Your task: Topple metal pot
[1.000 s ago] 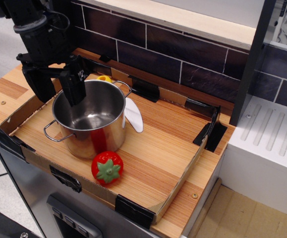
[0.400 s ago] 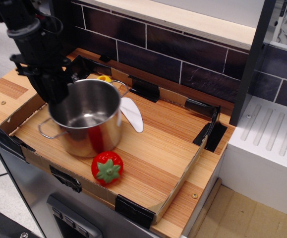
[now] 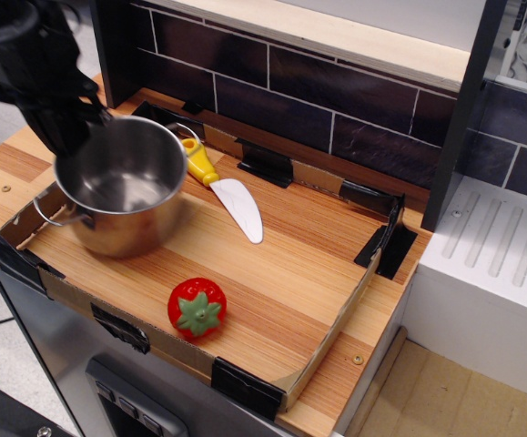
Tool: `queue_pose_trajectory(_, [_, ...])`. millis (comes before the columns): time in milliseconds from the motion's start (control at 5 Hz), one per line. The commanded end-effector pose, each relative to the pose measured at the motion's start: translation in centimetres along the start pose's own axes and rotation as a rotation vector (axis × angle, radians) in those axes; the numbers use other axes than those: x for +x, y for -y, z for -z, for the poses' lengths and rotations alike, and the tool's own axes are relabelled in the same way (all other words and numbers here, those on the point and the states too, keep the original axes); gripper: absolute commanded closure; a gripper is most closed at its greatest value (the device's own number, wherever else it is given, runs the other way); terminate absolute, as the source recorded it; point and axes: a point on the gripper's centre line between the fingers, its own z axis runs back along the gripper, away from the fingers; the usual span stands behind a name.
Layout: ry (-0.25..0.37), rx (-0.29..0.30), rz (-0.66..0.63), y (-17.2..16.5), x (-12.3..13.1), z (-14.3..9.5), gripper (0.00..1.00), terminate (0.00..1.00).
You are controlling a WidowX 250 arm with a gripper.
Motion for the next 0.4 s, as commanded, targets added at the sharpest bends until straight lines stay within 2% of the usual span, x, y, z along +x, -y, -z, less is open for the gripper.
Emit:
queue_pose_trajectory(0, [0.13, 0.086, -0.099, 1.1, 2.0, -5.2, 1.0, 0.0])
queue_pose_trajectory(200, [0.2, 0.155, -0.131, 3.9, 2.5, -5.3, 1.0, 0.0])
